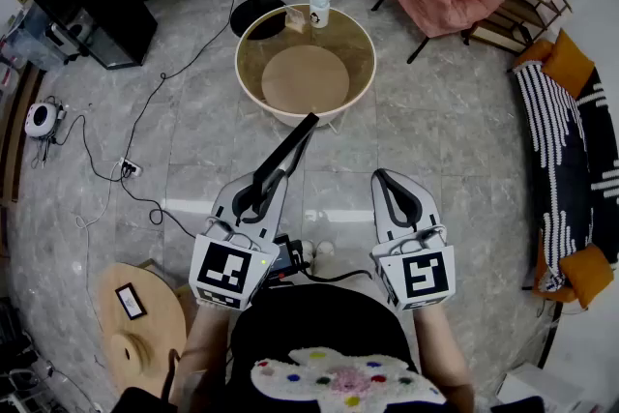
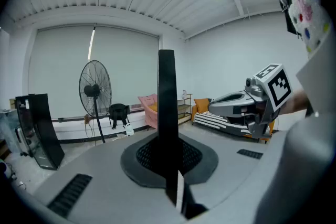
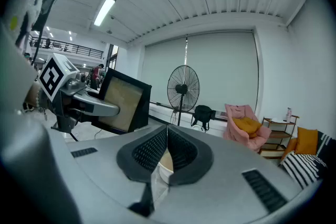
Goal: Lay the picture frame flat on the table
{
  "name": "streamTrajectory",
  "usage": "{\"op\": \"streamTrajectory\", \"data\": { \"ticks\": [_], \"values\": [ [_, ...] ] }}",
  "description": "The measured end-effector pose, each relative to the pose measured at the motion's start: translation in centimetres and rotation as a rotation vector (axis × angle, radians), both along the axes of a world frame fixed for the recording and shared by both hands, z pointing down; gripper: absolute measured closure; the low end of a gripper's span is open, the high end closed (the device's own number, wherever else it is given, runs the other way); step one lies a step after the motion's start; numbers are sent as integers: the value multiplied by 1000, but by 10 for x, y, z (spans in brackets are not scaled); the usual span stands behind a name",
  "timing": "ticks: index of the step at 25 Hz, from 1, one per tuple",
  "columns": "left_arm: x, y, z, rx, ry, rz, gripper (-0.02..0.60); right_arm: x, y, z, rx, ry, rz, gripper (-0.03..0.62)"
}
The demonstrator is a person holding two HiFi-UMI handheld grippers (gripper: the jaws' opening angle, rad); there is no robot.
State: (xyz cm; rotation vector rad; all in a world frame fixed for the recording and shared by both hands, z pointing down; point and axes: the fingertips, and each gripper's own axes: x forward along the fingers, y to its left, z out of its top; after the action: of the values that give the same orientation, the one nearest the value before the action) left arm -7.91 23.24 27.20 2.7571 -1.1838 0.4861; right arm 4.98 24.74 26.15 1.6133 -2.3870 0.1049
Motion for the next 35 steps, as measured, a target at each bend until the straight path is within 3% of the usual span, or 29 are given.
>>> {"op": "streamTrajectory", "data": {
  "ticks": [9,17,21,35],
  "values": [
    [-1,-3,0,4,4,17,558,0,1,2,-15,26,21,560],
    [-7,-3,-4,19,10,42,558,-4,2,0,-9,-31,60,560],
    [-12,-4,-6,15,44,44,558,-9,4,-2,2,-6,76,560],
    [-19,-4,-7,41,40,98,558,-10,8,-5,32,5,142,560]
  ]
}}
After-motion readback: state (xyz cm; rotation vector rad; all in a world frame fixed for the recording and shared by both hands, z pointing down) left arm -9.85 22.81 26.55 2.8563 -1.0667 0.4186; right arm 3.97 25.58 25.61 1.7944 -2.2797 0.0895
